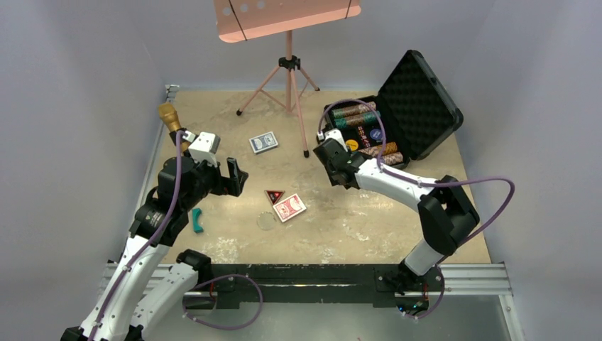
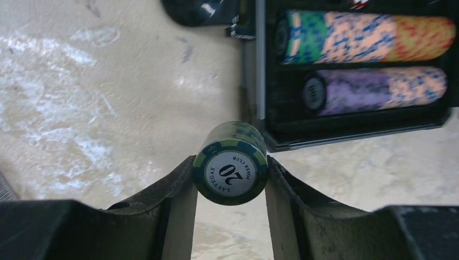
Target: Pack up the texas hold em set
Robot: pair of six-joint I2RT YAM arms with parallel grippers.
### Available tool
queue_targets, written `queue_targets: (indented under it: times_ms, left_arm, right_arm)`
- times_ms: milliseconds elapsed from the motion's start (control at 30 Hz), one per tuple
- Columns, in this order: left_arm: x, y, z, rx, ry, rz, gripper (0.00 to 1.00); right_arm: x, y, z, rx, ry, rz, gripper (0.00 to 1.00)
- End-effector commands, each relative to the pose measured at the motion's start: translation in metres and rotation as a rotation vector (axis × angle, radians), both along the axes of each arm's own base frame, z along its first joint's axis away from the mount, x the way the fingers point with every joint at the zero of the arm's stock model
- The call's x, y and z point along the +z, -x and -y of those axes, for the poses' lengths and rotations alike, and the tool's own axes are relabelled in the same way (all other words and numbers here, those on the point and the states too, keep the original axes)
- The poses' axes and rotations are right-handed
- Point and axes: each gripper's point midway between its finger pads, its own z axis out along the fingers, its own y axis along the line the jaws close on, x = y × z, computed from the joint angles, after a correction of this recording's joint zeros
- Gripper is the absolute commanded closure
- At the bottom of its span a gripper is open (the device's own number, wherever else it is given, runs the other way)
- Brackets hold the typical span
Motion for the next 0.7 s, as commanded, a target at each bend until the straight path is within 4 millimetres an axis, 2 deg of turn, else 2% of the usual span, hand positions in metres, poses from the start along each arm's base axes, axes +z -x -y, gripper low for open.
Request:
queue_targets:
  times_ms: [0,100,300,367,467,667]
  left_arm:
    - [0.007,-0.002,0.002,-0.016,-0.004,0.039,0.02]
    - [0.007,-0.002,0.002,-0.016,-0.004,0.038,0.02]
    - [0.007,-0.002,0.001,-0.014,-0.005,0.037,0.02]
    - [0.008,-0.002,0.002,-0.016,-0.004,0.040,0.02]
    - [0.008,-0.002,0.002,-0.017,-0.003,0.039,0.02]
    - [0.008,-0.002,0.002,-0.018,-0.003,0.039,0.02]
  right_arm:
    - [0.052,-0.021,0.023,0.005,0.155,0.143,1.00]
    - [0.057,-0.030,0.035,0.005,0.235,0.153,1.00]
    - [0.053,-0.047,0.067,-0.036,0.318,0.120,1.00]
    - [0.053,-0.052,0.072,-0.025,0.331,0.114,1.00]
    - [0.052,-0.057,0.072,0.001,0.342,0.108,1.00]
    - [0.039,-0.061,0.067,0.058,0.343,0.057,1.00]
